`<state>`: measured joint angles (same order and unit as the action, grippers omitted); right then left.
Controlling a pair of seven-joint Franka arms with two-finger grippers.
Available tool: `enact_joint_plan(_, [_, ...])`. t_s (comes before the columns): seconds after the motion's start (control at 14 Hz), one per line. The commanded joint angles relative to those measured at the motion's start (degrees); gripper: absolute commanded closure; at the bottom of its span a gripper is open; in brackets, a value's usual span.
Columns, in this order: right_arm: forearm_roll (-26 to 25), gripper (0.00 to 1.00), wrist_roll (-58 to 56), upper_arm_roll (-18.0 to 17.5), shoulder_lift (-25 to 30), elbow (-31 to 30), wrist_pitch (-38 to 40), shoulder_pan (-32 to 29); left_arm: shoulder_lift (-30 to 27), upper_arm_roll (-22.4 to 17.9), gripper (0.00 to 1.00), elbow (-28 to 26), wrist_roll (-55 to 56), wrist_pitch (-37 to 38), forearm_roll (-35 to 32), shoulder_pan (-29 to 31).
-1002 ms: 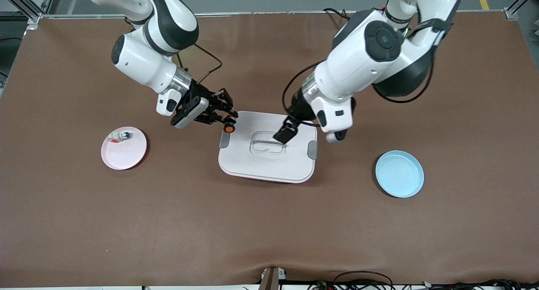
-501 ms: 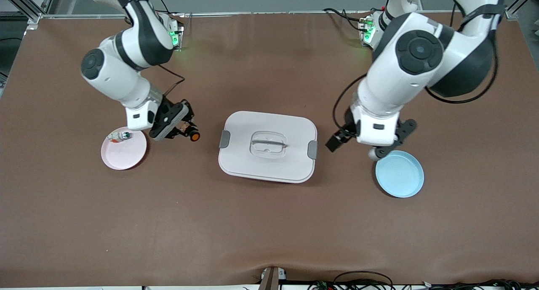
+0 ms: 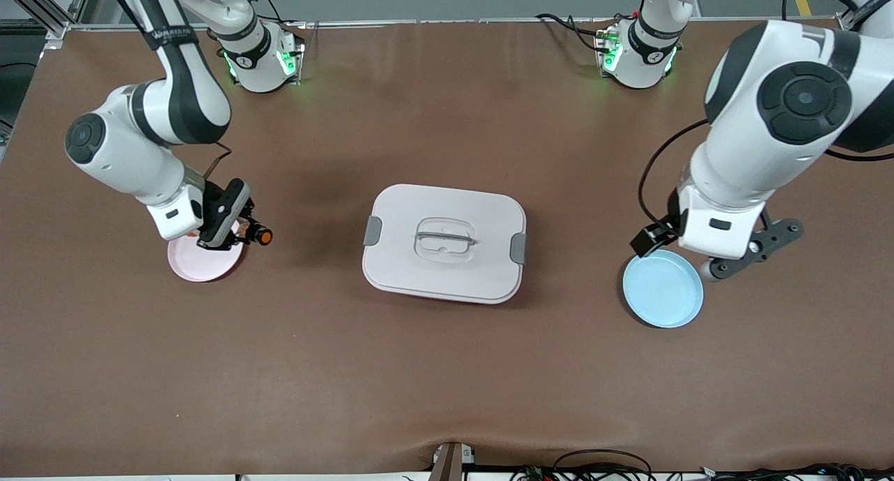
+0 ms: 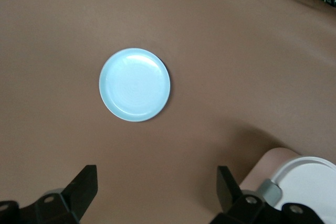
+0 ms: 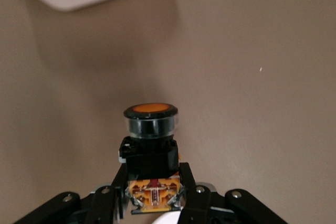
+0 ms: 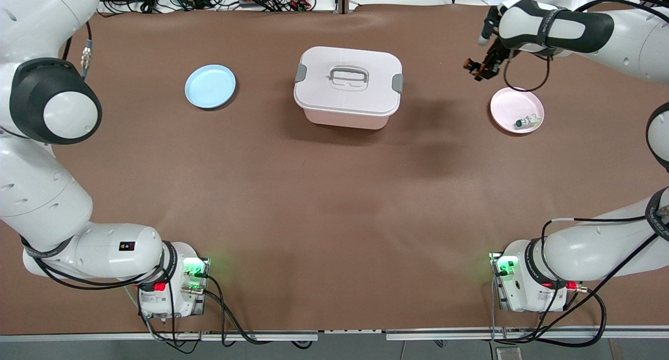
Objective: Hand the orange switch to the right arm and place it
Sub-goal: 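Carry the switch to the pink plate while the left gripper withdraws, then lower the switch onto the pink plate and open the right gripper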
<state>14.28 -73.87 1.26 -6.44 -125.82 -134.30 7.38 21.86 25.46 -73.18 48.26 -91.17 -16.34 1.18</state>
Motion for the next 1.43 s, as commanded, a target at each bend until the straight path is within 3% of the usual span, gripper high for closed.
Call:
enact_joint_plan(0.0, [-4.95,1.0,-7.14,-1.09,-3.22,0.4,-0.08,-4.12,-1.91,0.64,0.0,-1.17,-6.58,1.44,-1.33,3.47])
enact_joint_plan(0.43, [-14.36,1.0,-11.03,-1.09,-7.53,-0.12,-2.8,-10.8,-2.44,0.38,0.0,-1.0,-13.43,1.44,-1.59,7.08])
enact_joint_plan(1.07, [-15.24,1.0,-12.79,-1.0,-15.43,-3.2,-17.73,-14.24,-3.23,0.74,0.0,-1.0,-15.21,1.26,0.25,9.19])
enact_joint_plan(1.36, [-15.24,1.0,-13.4,-1.09,-17.55,-3.29,-20.56,-14.86,-4.1,0.74,0.0,-1.08,-19.76,1.26,0.6,9.37])
